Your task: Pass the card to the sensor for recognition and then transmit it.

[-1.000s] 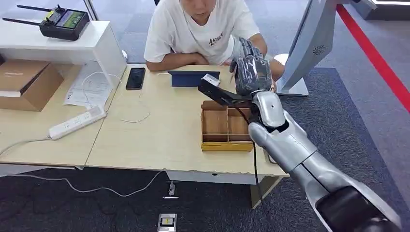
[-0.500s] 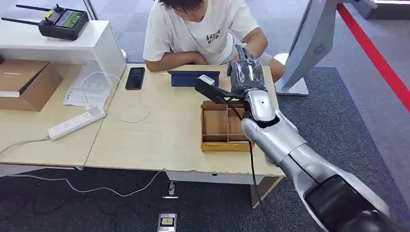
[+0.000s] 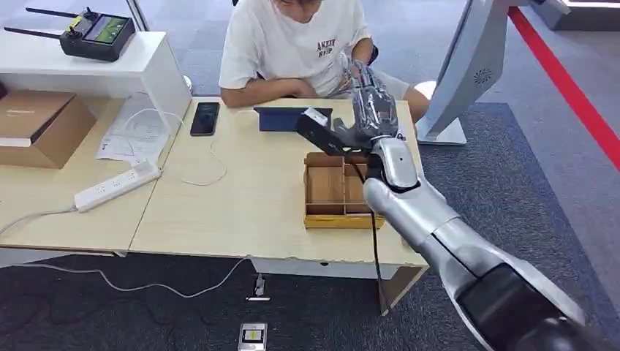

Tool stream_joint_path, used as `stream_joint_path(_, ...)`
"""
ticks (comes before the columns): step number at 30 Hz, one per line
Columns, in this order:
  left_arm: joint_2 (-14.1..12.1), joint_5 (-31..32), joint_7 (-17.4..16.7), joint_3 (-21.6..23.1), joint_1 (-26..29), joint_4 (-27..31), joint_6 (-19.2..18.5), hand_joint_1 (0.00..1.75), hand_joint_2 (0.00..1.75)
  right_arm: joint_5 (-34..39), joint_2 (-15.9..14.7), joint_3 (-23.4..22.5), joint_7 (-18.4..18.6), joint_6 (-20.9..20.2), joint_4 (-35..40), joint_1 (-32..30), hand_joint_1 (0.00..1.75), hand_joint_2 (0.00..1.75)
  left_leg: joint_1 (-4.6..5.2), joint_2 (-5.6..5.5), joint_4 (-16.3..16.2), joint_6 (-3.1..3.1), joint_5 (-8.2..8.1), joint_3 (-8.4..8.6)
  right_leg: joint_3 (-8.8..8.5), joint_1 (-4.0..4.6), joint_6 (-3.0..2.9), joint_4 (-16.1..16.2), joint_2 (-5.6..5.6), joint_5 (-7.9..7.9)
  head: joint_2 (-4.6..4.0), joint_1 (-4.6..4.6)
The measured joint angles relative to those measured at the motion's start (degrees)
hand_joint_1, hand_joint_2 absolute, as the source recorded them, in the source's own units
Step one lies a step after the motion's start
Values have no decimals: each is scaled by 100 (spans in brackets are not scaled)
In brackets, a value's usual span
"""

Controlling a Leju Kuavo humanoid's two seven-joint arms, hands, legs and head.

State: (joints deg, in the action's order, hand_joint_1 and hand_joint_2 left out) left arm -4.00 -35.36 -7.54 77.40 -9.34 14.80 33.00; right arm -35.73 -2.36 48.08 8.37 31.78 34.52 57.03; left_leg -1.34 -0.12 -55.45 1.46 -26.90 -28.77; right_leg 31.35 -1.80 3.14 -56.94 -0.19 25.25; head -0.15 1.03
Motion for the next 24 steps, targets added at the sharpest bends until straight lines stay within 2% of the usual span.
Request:
stream_joint_path(3, 2, -52, 72, 0, 54, 0, 44, 0, 0, 758, -92, -122, -398, 271, 475, -254, 0, 175, 0, 0, 0, 0, -1, 3, -2, 0, 0, 0, 1, 1, 0, -2)
stream_joint_path(8, 13, -315, 192, -37, 199, -2, 131, 0, 0, 1637, -432, -341, -705, 673, 1917, -1054, 0, 175, 0, 1, 1, -1, -4, 4, -2, 0, -2, 3, 2, 5, 0, 0)
stream_joint_path(11, 17, -437, 197, -63, 254, -2, 129, 0, 0, 2439, -710, -587, -948, 802, 2971, -1722, 0, 175, 0, -1, 0, -2, -7, 7, -6, 1, -2, 8, -3, 7, 0, -2)
stream_joint_path(15, 17, -547, 144, -144, 286, -4, 122, 0, 0, 3843, -1082, -1192, -1342, 804, 4241, -2781, 0, 175, 1, 1, 1, -2, -12, 10, -7, -1, -2, 9, 1, 6, 0, 0)
stream_joint_path(17, 17, -573, 144, -173, 299, -4, 127, 0, 0, 4349, -1240, -1502, -1554, 749, 4700, -3155, 0, 175, 1, 3, 1, -2, -12, 13, -9, -1, -2, 9, 1, 6, 0, 0)
stream_joint_path(20, 20, -636, 177, -192, 304, -4, 133, 0, 0, 4996, -1428, -1955, -1933, 448, 5190, -3748, 0, 175, 1, 0, 1, -2, -13, 18, -17, 0, -2, 12, 0, 7, 0, 0)
stream_joint_path(22, 24, -665, 227, -208, 313, -4, 151, 0, 0, 5609, -1504, -2323, -2257, -24, 5474, -4222, 0, 175, 1, 2, 2, -2, -13, 14, -12, -1, -2, 11, 1, 7, 0, -2)
stream_joint_path(24, 30, -695, 262, -247, 309, -4, 175, 0, 0, 5915, -1549, -2625, -2449, -297, 5707, -4582, 0, 175, 0, 2, 2, -2, -13, 15, -13, 0, -3, 12, 1, 7, 0, 0)
